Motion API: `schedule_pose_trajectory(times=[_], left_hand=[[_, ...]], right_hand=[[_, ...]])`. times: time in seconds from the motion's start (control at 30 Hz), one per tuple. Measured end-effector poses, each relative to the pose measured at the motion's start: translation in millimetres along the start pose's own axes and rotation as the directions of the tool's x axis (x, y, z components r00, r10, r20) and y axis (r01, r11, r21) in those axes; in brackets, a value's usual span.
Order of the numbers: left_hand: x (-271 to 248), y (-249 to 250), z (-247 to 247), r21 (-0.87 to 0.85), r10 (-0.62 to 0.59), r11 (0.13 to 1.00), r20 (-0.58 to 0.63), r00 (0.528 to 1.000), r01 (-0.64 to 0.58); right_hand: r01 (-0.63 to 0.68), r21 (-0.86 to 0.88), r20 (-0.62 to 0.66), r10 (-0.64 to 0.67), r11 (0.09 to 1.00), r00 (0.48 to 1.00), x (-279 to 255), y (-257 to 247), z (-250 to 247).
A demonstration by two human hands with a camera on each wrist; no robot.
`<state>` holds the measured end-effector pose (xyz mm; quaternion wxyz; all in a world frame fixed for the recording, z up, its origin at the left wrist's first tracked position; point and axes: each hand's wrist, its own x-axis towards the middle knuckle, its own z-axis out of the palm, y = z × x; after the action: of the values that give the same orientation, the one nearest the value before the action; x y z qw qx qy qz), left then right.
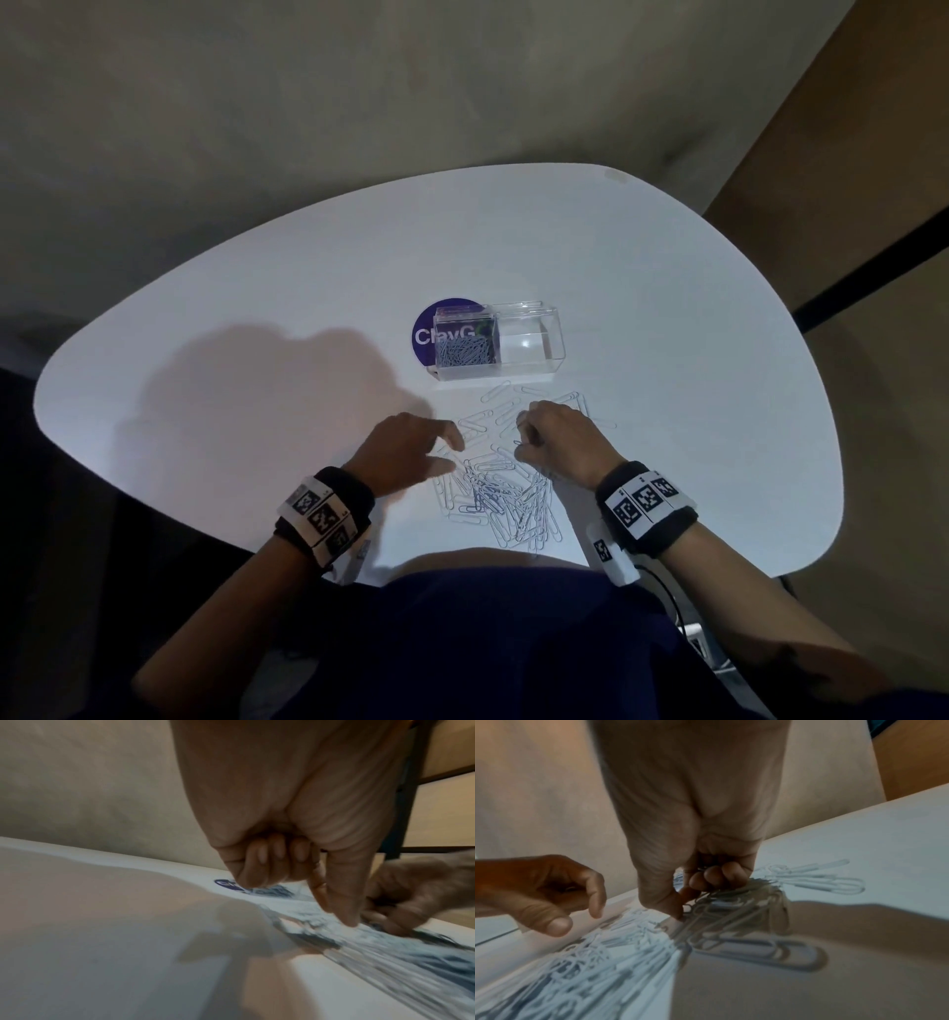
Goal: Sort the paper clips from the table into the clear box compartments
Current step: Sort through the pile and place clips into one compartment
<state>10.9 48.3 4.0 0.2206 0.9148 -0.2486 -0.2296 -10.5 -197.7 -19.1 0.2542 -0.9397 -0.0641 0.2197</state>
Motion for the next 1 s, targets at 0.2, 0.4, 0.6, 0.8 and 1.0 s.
schedule_pose_trajectory(times=[0.2,0.4,0.6,0.8,1.0], left_hand=[[5.4,14.5,17.8,0.033,0.063,0.997,0.061,0.996,-0.065],[20.8,15.4,13.9,0.028,-0.041,0.999,-0.108,0.993,0.044],[19.0,2.0,9.3,0.035,-0.082,0.995,-0.174,0.981,0.089],[7.2,6.6,17.4,0.058,0.071,0.996,-0.048,0.996,-0.068],[12.9,12.9,25.9,0.079,0.045,0.996,-0.016,0.999,-0.044]], right_hand=[[-0.007,0.409,-0.093,0.049,0.913,0.994,-12.1,0.3,-7.8],[-0.133,0.868,0.094,0.104,0.479,0.990,-15.3,6.0,-19.8],[-0.098,0.825,0.111,0.010,0.556,0.994,-23.1,-1.2,-20.3],[0.070,0.568,0.040,-0.112,0.820,0.993,-18.1,-1.3,0.6],[0.224,0.131,0.043,-0.231,0.966,0.972,-13.6,-7.2,15.6]])
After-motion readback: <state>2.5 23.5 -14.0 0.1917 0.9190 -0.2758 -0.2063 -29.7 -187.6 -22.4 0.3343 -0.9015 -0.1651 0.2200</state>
